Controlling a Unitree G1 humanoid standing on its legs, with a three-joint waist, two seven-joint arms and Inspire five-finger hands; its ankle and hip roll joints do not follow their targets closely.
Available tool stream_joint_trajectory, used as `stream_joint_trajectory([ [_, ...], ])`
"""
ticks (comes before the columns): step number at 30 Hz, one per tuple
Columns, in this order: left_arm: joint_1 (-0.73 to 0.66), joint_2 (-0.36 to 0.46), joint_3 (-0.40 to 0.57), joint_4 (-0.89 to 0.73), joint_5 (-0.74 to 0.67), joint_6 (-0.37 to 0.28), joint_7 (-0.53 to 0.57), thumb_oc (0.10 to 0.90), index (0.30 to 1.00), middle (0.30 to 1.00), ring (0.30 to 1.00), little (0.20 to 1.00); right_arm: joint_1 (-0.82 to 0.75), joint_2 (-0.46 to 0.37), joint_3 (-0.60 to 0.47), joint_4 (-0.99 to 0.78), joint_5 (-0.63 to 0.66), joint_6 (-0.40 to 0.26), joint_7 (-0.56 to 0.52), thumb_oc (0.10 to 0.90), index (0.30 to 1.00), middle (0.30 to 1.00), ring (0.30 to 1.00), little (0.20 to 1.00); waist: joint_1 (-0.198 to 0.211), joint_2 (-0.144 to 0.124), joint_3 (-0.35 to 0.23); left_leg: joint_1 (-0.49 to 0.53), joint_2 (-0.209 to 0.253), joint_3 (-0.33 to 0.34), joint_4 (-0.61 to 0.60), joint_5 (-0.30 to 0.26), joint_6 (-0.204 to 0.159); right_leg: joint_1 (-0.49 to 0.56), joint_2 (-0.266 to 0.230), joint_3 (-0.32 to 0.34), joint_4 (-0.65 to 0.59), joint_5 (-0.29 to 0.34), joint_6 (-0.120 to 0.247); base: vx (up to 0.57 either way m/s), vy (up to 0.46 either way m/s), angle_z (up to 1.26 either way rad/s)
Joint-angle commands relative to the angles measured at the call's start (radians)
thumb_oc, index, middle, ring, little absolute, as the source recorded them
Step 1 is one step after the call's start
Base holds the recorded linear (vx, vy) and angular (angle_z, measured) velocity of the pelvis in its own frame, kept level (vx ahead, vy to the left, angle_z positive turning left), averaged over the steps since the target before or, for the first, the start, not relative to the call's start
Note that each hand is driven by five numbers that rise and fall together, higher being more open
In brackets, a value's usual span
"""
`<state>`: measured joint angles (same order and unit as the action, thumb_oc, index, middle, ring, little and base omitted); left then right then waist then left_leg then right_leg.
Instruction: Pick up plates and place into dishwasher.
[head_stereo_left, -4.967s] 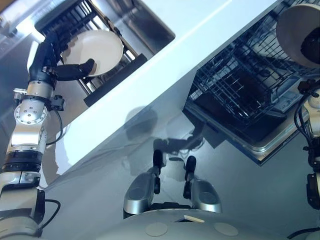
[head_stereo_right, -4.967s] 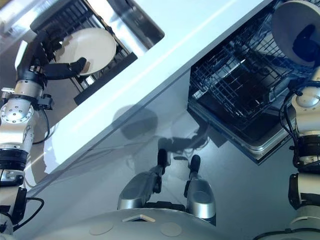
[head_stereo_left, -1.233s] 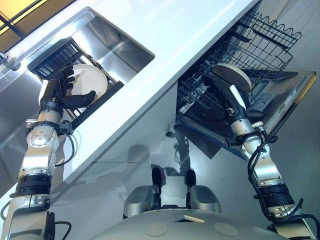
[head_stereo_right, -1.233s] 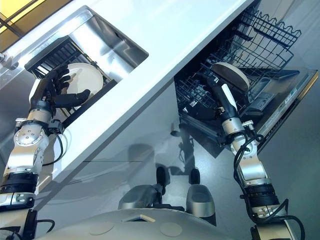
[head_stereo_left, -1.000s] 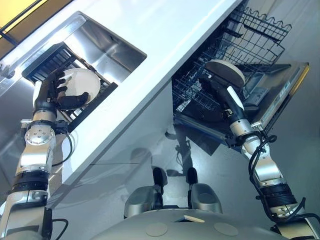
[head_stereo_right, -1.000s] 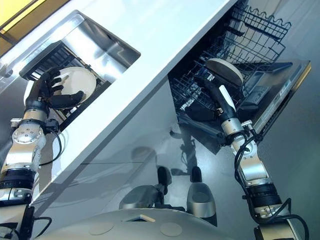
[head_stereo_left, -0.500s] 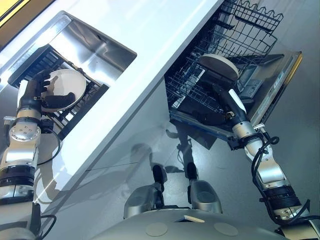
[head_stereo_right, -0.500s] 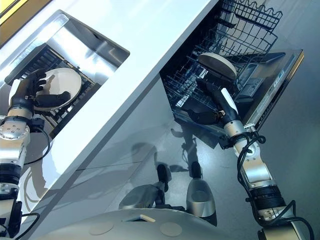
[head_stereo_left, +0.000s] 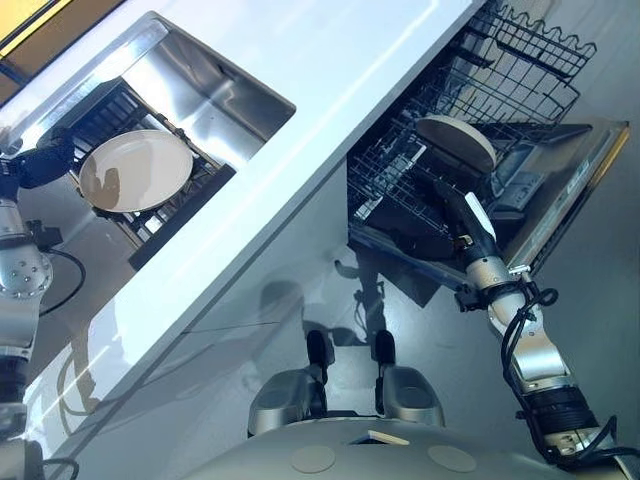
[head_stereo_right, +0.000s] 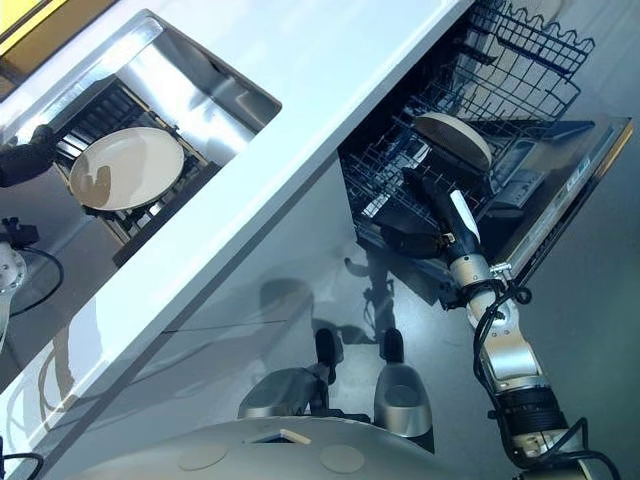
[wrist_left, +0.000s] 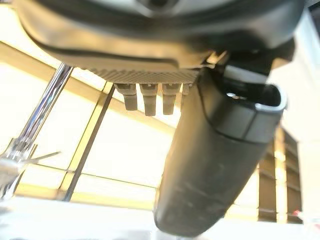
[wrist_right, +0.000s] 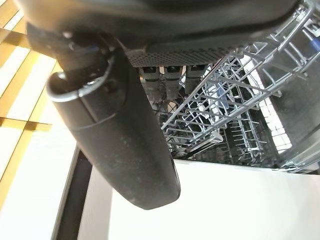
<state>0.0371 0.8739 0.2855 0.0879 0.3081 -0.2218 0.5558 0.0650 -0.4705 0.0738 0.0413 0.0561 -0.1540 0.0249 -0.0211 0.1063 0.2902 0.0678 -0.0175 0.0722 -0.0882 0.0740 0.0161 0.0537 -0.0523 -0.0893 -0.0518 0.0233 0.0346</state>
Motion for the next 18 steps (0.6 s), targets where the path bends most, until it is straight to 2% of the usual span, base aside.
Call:
stream_joint_trajectory([
  [1, -0.011, 0.049, 0.102, -0.055, 0.026, -0.036, 0.056, 0.8, 0.9, 0.9, 0.9, 0.9, 0.024, 0.054, 0.029, -0.109, 0.021, -0.066, 0.008, 0.8, 0.9, 0.9, 0.9, 0.9, 0.02, -0.011, -0.136, -0.002, -0.088, -0.016, 0.054, -0.158, 0.057, -0.085, 0.001, -0.038, 0.159, -0.138, 0.067, -0.01, -0.072, 0.16],
  [6, 0.009, 0.02, 0.08, -0.11, 0.04, -0.022, -0.039, 0.8, 0.9, 0.9, 0.9, 0.9, 0.031, 0.06, 0.027, -0.111, 0.016, -0.061, 0.002, 0.8, 0.9, 0.9, 0.9, 0.9, 0.029, -0.02, -0.143, 0.01, -0.082, -0.029, 0.046, -0.157, 0.053, -0.064, 0.007, -0.054, 0.15, -0.144, 0.062, -0.03, -0.071, 0.07],
  [13, 0.081, -0.055, 0.035, -0.162, 0.077, -0.068, -0.152, 0.8, 0.9, 0.9, 0.9, 0.9, 0.051, 0.076, 0.008, -0.096, 0.042, -0.081, 0.011, 0.8, 0.9, 0.9, 0.9, 0.9, 0.04, -0.033, -0.151, 0.027, -0.076, -0.039, 0.037, -0.154, 0.049, -0.033, 0.014, -0.068, 0.126, -0.14, 0.058, -0.03, -0.063, 0.08],
  [18, 0.1, -0.081, 0.012, -0.171, 0.116, -0.084, -0.191, 0.8, 0.9, 0.9, 0.9, 0.9, 0.058, 0.086, 0.008, -0.079, 0.041, -0.096, 0.016, 0.8, 0.9, 0.9, 0.9, 0.9, 0.043, -0.038, -0.157, 0.034, -0.073, -0.04, 0.032, -0.153, 0.047, -0.021, 0.017, -0.072, 0.117, -0.139, 0.058, -0.01, -0.023, 0.03],
])
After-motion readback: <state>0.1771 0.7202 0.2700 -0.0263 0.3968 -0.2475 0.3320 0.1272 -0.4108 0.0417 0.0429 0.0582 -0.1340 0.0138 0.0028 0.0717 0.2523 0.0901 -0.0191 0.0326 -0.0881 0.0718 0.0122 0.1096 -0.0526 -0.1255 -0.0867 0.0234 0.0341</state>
